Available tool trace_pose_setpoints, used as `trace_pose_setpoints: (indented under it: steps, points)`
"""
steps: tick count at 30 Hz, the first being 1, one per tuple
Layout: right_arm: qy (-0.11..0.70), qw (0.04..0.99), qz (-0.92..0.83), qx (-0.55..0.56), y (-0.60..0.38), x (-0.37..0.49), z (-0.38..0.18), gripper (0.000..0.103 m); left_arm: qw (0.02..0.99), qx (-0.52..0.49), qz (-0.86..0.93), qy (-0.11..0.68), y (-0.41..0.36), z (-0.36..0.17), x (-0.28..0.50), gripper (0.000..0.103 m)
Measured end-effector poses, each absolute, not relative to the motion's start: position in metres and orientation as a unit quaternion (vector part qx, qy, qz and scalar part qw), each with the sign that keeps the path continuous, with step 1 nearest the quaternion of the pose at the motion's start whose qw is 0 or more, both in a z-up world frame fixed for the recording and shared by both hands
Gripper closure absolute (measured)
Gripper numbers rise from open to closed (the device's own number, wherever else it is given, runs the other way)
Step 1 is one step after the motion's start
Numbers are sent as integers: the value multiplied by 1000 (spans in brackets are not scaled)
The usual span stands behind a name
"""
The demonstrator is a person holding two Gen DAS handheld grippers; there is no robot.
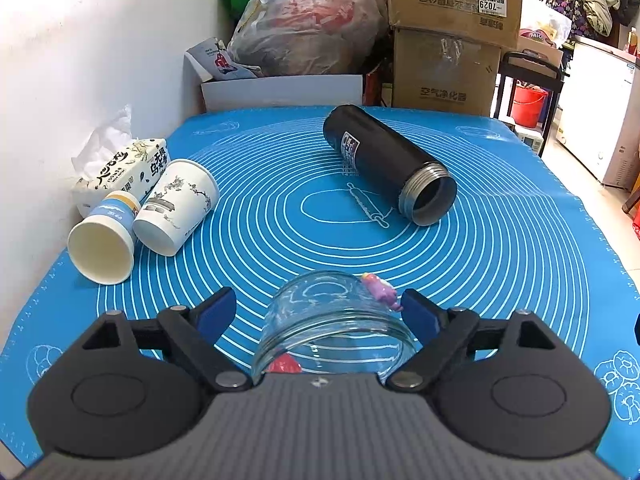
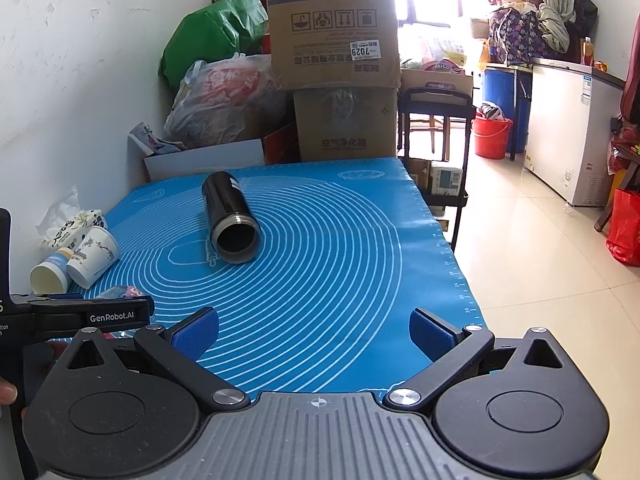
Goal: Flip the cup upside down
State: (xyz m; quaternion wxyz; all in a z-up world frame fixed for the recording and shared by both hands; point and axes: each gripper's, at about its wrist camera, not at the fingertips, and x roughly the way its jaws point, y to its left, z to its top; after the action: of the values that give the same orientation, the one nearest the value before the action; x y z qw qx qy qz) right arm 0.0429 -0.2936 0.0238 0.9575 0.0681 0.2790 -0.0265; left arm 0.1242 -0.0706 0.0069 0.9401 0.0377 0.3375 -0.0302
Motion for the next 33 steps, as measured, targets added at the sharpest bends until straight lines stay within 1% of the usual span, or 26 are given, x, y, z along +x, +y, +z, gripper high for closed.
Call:
trace_pose_setpoints:
  steps: [8, 20, 33]
  points:
    - [273, 959, -24, 66, -291, 42, 28, 0, 943, 37, -26, 329, -66, 13, 123, 13]
    - [271, 961, -5, 56, -276, 44, 41, 0, 950, 23, -23, 311, -50, 41, 112, 11]
    - [284, 958, 32, 25, -243, 54, 61, 0, 950, 27, -6, 311, -3, 55, 90, 10]
